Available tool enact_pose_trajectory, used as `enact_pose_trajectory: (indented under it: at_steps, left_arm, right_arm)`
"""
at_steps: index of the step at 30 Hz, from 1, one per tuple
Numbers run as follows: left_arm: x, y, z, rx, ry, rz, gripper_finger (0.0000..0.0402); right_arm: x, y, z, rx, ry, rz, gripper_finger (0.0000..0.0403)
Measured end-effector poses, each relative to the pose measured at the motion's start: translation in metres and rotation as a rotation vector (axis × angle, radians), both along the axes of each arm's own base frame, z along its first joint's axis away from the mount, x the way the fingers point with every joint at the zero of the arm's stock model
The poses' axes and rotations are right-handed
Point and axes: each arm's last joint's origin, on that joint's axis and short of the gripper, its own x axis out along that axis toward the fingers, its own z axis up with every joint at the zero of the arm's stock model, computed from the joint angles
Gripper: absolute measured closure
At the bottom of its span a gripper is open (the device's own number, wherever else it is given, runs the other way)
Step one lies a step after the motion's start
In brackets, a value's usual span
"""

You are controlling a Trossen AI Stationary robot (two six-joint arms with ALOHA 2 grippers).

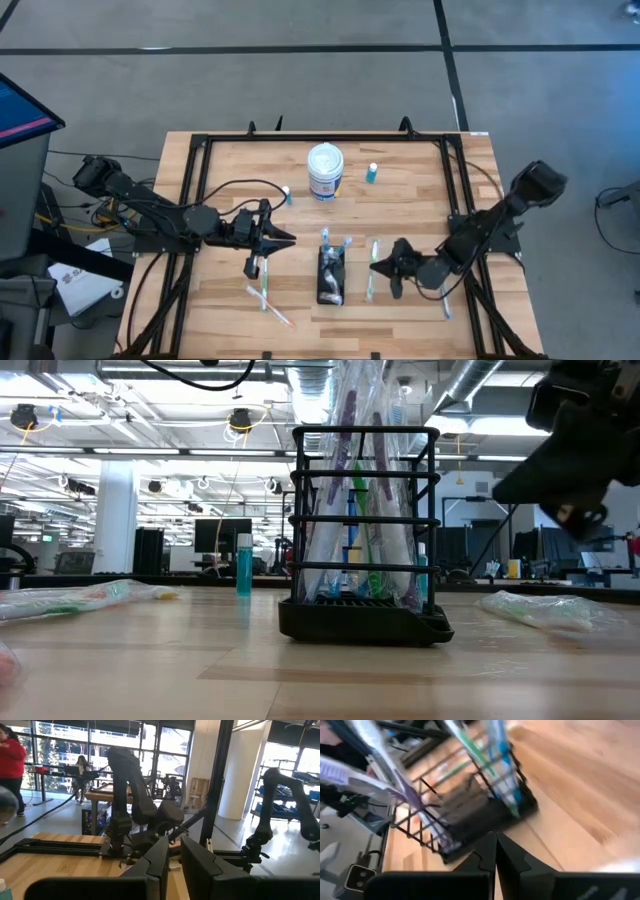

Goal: Pick & Place toothbrushing station
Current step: Put the right green toothbrush into the black mesh organizer

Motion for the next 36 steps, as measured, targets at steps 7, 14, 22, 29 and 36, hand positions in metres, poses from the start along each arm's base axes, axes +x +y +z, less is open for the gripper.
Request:
enact_pose_trajectory:
  at_steps: [7,14,22,29,36]
  left_arm:
    - [0.000,0.000,-0.002,0.008,0.019,0.000,0.0358]
    - [0.000,0.000,-0.004,0.019,0.043,0.000,0.0358]
    - [0.001,0.000,-0.005,0.022,0.051,0.000,0.0358]
    - [0.001,0.000,-0.005,0.023,0.053,0.000,0.0358]
    - [0.001,0.000,-0.006,0.026,0.061,0.000,0.0358]
  right_arm:
    - [-0.006,-0.010,0.022,0.042,0.171,0.059,0.0403]
    - [0.007,-0.013,0.046,-0.216,0.318,0.291,0.0403]
    - [0.032,-0.010,0.061,-0.437,0.413,0.424,0.0403]
    - [0.046,-0.004,0.042,-0.712,0.475,0.823,0.0403]
    - [0.053,-0.002,0.016,-0.804,0.566,0.913,0.0403]
